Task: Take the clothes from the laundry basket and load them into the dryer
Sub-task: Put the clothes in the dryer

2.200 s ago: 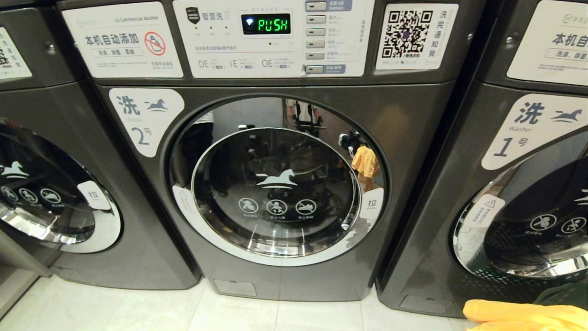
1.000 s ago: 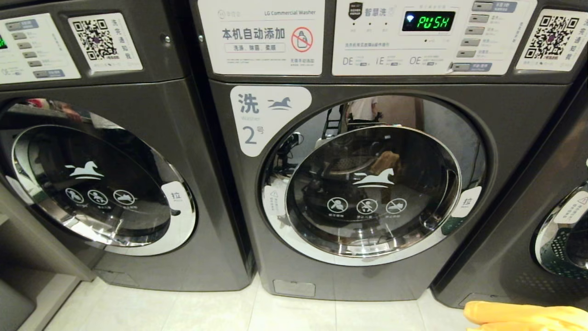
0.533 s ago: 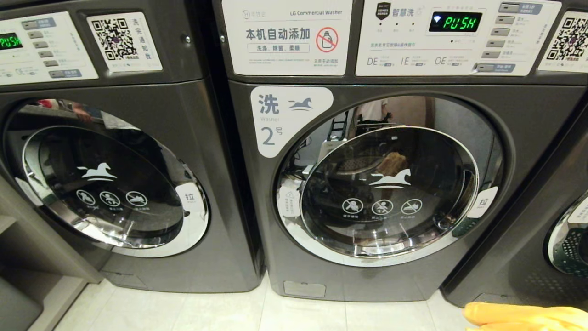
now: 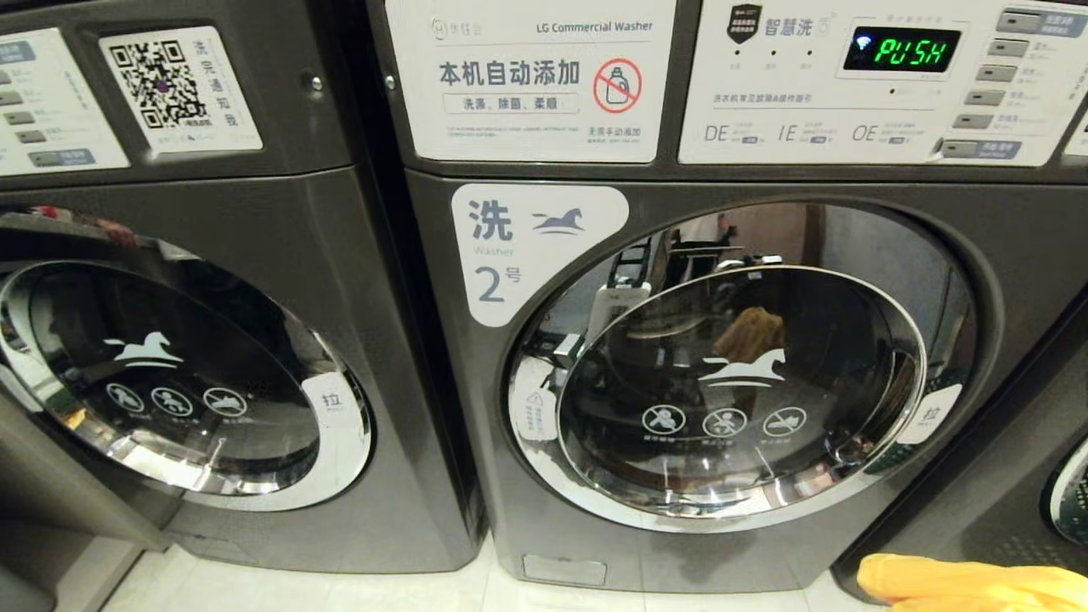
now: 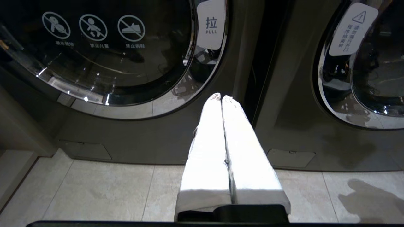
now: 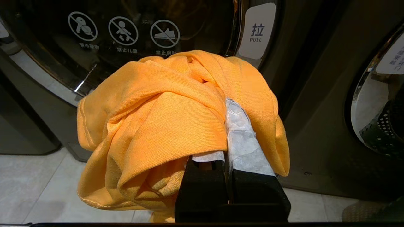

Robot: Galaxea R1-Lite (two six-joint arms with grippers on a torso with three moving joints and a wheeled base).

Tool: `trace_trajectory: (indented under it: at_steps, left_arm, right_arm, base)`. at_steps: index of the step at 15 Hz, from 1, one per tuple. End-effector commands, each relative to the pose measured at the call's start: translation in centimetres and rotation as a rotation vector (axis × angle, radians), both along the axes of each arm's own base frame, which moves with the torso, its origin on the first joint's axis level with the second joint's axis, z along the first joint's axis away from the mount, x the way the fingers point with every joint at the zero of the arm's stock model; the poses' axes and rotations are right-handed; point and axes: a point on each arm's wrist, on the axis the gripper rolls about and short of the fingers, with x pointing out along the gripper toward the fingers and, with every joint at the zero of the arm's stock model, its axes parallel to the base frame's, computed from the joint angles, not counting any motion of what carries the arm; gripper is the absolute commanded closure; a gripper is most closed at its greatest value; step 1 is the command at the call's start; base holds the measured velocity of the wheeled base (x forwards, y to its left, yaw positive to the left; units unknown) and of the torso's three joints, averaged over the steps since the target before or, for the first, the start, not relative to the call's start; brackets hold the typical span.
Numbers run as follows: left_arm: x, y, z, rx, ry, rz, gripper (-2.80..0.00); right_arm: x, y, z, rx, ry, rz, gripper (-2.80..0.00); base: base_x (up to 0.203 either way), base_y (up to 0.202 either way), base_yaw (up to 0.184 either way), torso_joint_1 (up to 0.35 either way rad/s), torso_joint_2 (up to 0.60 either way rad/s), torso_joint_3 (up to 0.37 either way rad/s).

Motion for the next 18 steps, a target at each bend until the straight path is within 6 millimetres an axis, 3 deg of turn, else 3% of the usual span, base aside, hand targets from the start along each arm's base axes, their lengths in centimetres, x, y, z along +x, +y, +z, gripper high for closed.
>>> trace_trajectory:
  at_steps: [1, 9, 18]
  left_arm:
    - [-0.01, 0.00, -0.01, 0.000, -0.002, 0.000, 0.00]
    - [-0.01, 0.00, -0.01, 0.000, -0.002, 0.000, 0.00]
    - [-0.01, 0.00, 0.00, 0.000, -0.002, 0.000, 0.00]
  right_arm:
    - [0.00, 0.00, 0.00, 0.000, -0.001, 0.000, 0.00]
    - [0.00, 0.00, 0.00, 0.015, -0.001, 0.000, 0.00]
    - [0.00, 0.00, 0.00, 0.019, -0.001, 0.000, 0.00]
  base:
    - [0.196, 0.000, 0.000, 0.002, 0.00, 0.000]
    - [0.185, 0.000, -0.002, 0.003, 0.00, 0.002]
    - [0.000, 0.000, 0.000, 0.000, 0.00, 0.000]
